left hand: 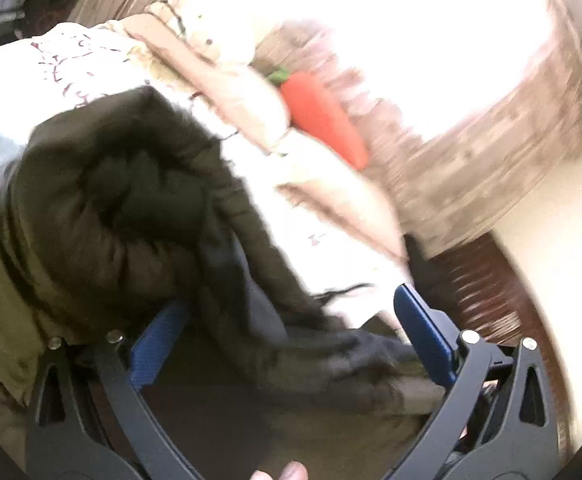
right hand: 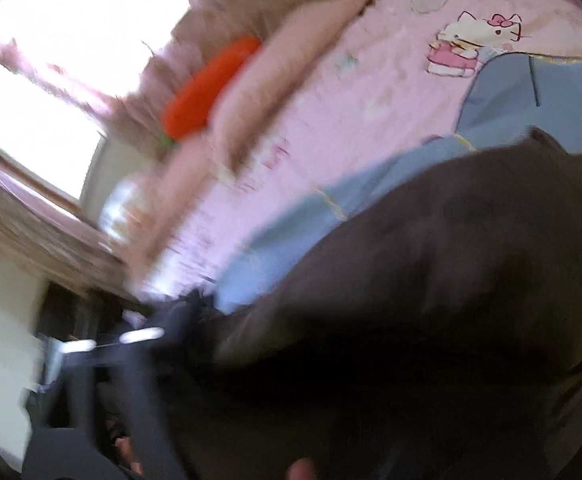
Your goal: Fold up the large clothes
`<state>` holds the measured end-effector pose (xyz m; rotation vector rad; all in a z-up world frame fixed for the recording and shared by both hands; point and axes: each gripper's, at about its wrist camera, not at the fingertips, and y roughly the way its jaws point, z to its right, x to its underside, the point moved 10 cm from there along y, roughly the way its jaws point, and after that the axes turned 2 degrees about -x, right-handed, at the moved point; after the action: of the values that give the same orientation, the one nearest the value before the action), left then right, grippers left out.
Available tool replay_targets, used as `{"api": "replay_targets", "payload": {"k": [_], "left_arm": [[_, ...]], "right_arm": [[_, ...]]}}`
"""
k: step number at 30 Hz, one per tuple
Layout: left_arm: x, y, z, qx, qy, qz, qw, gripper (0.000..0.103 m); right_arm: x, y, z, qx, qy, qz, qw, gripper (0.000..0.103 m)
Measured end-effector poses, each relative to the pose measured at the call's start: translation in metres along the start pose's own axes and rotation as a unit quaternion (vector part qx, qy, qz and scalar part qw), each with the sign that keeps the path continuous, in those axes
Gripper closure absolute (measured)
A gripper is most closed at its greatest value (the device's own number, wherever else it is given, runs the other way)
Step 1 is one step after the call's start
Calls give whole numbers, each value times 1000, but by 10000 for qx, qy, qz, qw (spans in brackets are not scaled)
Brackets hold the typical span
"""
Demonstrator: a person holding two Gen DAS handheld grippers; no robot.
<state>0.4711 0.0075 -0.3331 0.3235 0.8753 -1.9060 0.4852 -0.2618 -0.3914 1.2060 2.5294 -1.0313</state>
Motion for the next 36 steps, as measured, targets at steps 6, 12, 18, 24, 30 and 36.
{"api": "replay_targets", "payload": {"k": [6, 12, 18, 24, 30, 36], "left_arm": [[-19, -87, 71, 626, 578, 1082, 9905, 2], [-29, -115, 123, 563, 1496, 1196, 9799, 2], [19, -69, 97, 296, 2029, 555, 9772, 2], [26, 10, 62, -724, 2186, -168, 9730, 2], [33, 145, -14, -2195, 3026, -1309, 9182, 2], [32, 166, -145, -2820, 2788, -2522, 8827, 7]], "right_arm": [[-9, -47, -46, -415, -242, 307, 9984, 6], [-26, -38, -43, -554, 958, -279, 9935, 1], [-46, -58, -88, -545, 137, 26, 9984, 1], [-15, -20, -93, 954, -2569, 302, 9612, 1], [9, 92, -4, 2164, -2514, -1137, 9365, 1], [-9, 119, 82, 2506, -2564, -1821, 9156, 1]]}}
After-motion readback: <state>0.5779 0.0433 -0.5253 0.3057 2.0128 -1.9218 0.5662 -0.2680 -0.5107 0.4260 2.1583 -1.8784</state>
